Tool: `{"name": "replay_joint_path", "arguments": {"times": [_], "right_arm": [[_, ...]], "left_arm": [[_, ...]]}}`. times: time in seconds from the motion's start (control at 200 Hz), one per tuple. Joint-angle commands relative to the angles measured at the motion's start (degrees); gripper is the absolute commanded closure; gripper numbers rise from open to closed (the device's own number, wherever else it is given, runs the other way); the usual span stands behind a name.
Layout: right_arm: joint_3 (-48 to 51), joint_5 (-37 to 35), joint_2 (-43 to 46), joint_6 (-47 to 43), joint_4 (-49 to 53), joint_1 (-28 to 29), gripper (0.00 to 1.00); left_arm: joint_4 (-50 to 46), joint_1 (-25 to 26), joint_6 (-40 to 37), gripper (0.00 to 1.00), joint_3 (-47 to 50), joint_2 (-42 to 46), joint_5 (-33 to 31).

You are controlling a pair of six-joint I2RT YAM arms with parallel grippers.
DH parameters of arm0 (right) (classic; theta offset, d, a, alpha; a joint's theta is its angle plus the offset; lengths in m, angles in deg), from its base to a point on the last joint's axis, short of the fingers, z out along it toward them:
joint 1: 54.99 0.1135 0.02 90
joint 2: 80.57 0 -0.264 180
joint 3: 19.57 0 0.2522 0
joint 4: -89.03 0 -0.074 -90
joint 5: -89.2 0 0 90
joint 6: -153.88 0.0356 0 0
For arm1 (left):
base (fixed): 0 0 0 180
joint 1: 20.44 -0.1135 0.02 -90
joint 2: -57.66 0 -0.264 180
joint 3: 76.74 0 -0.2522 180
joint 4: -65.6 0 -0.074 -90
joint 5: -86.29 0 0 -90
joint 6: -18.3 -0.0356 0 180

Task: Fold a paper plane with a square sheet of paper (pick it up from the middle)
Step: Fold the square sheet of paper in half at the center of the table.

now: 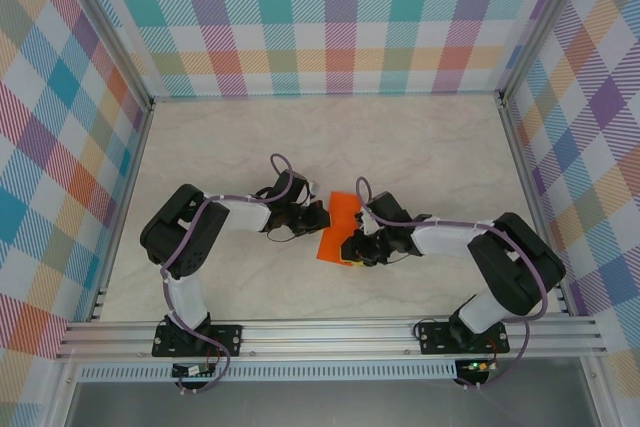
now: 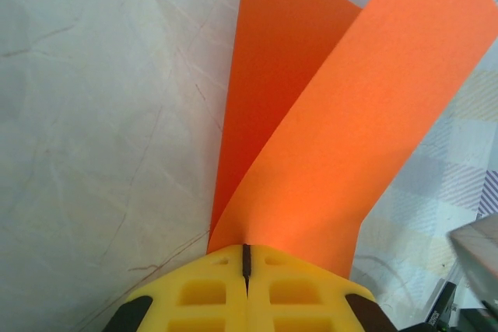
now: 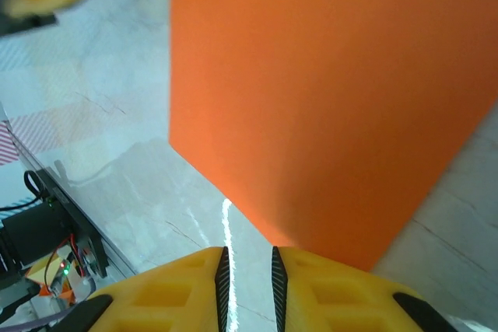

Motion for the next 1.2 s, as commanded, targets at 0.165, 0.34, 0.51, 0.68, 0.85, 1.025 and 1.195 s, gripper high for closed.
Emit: {"name": "replay_joint_path", "arguments": {"times": [0.165, 0.34, 0.51, 0.68, 0.85, 1.025, 1.195], "right_arm": [[-5.0, -3.41, -4.21, -3.29, 0.26, -1.48, 0.77], [-0.16, -2.95, -6.38, -1.82, -4.72, -1.48, 0.77], [-0.89, -3.28, -3.75, -2.15, -3.05, -1.64, 0.77], [-3.84, -4.93, 0.15, -2.78, -2.09, -4.13, 0.76], [-5.74, -0.47, -2.42, -3.88, -5.05, -8.07, 0.76], [-7.39, -0.29, -7.8, -5.2, -4.52, -8.86, 0.76], [-5.72, -3.68, -10.02, -4.45, -3.64, -9.12, 0.76]], "left_arm": [[-6.97, 0.98, -0.97, 1.0, 2.05, -4.47, -6.08], [-7.54, 0.9, -1.31, 1.0, 2.02, -4.01, -6.34], [-8.39, 0.94, -1.78, 1.0, 1.72, -3.78, -6.37], [-9.13, 0.98, -2.2, 1.0, 1.06, -4.0, -6.26], [-9.84, 0.98, -2.7, 1.0, 0.44, -4.04, -6.23], [-9.76, 0.98, -2.66, 1.0, 0.42, -4.17, -6.25], [-9.96, 0.98, -2.88, 1.0, 0.6, -3.85, -6.34]]}}
